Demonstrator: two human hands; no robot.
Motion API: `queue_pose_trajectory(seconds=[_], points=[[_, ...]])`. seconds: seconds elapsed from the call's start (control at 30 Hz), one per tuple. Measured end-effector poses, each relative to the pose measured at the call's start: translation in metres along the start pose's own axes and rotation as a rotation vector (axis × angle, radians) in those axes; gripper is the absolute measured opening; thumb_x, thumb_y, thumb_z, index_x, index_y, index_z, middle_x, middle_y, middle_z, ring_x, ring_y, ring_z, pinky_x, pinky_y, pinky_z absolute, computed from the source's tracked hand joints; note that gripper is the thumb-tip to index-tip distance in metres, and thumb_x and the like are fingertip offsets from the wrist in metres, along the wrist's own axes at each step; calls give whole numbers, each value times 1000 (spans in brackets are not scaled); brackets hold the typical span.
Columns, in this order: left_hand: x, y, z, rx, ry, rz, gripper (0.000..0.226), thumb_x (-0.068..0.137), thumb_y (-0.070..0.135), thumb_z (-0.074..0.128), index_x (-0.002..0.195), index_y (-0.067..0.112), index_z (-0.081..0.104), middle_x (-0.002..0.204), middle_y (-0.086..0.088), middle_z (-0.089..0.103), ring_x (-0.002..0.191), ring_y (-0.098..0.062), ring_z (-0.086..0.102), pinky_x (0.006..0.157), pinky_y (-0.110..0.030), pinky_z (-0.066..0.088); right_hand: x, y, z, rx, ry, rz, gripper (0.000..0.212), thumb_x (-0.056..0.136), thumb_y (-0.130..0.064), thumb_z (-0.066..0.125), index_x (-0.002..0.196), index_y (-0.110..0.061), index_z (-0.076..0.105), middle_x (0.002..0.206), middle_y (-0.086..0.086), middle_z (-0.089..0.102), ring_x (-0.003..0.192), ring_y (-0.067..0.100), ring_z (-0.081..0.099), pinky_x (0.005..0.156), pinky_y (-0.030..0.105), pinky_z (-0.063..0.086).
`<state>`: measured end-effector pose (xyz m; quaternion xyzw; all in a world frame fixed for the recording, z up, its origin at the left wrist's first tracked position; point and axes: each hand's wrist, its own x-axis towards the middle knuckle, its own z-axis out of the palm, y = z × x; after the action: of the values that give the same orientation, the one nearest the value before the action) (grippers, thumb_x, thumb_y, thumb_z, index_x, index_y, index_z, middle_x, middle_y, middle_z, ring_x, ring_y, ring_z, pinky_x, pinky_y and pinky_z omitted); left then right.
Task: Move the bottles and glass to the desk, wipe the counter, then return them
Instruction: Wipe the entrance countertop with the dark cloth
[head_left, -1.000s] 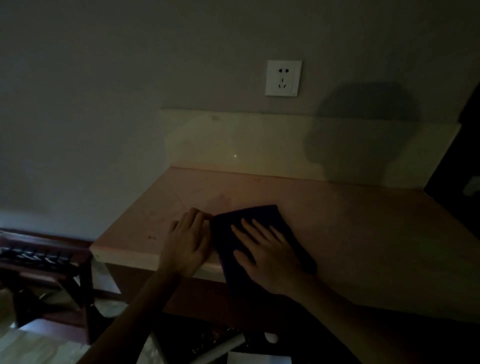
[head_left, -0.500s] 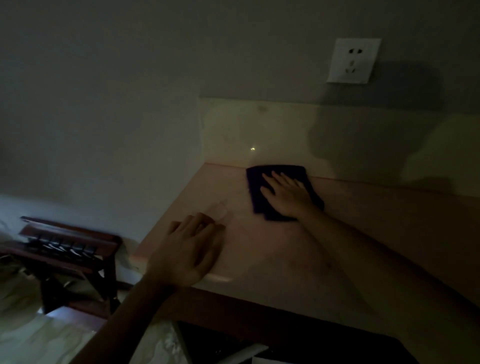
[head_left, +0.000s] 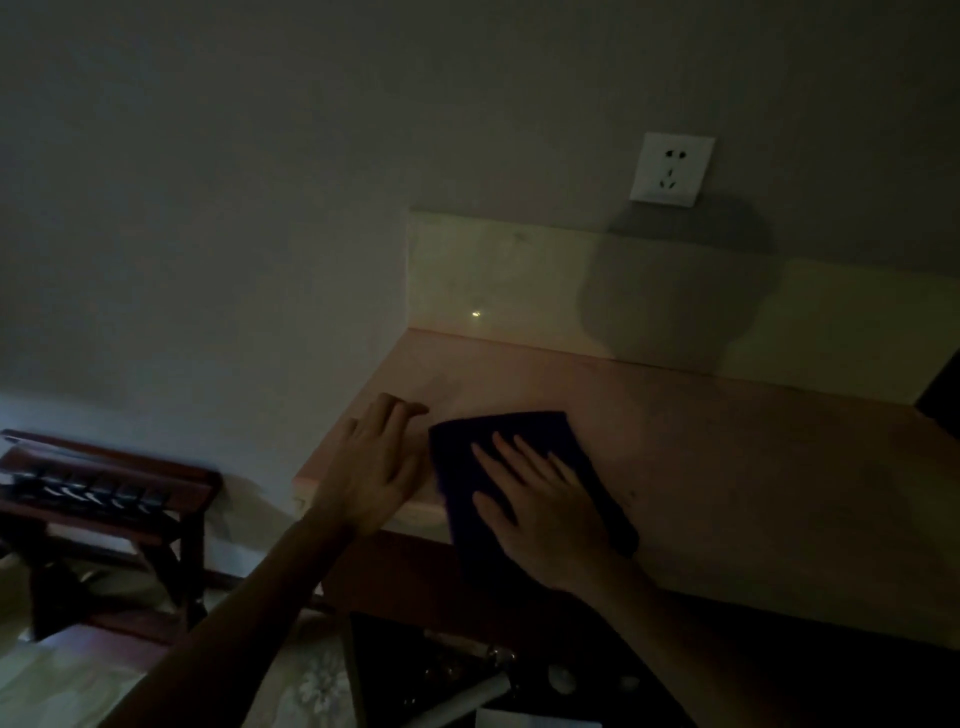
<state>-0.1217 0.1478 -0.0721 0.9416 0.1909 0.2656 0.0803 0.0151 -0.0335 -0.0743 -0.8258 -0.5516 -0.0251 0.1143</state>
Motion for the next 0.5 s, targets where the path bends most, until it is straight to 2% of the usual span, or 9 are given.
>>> queue_pose_trajectory(seconds=[0.17,0.37,0.5], points=[[-8,-48,-10,170,-70,-11,49,90,47,32,126,23,54,122,2,49,106,-19,55,87,-37,39,38,0,1,18,-27,16,58,96,-60,11,152,-43,11,162,-16,6,149,6,5,120,36,6],[-5,-57,-4,222,-51,11,38,96,43,32,121,27,55,118,4,50,96,-17,51,81,-35,38,193,22,24,-13,-117,66,60,96,-62,9,152,-41,10,163,-10,5,150,12,5,119,39,6],[-6,-58,-4,170,-29,6,41,95,41,29,121,24,55,115,3,50,94,-16,48,79,-35,38,268,22,37,-18,-98,119,61,95,-61,11,152,-39,13,163,-9,8,150,14,9,119,41,7]])
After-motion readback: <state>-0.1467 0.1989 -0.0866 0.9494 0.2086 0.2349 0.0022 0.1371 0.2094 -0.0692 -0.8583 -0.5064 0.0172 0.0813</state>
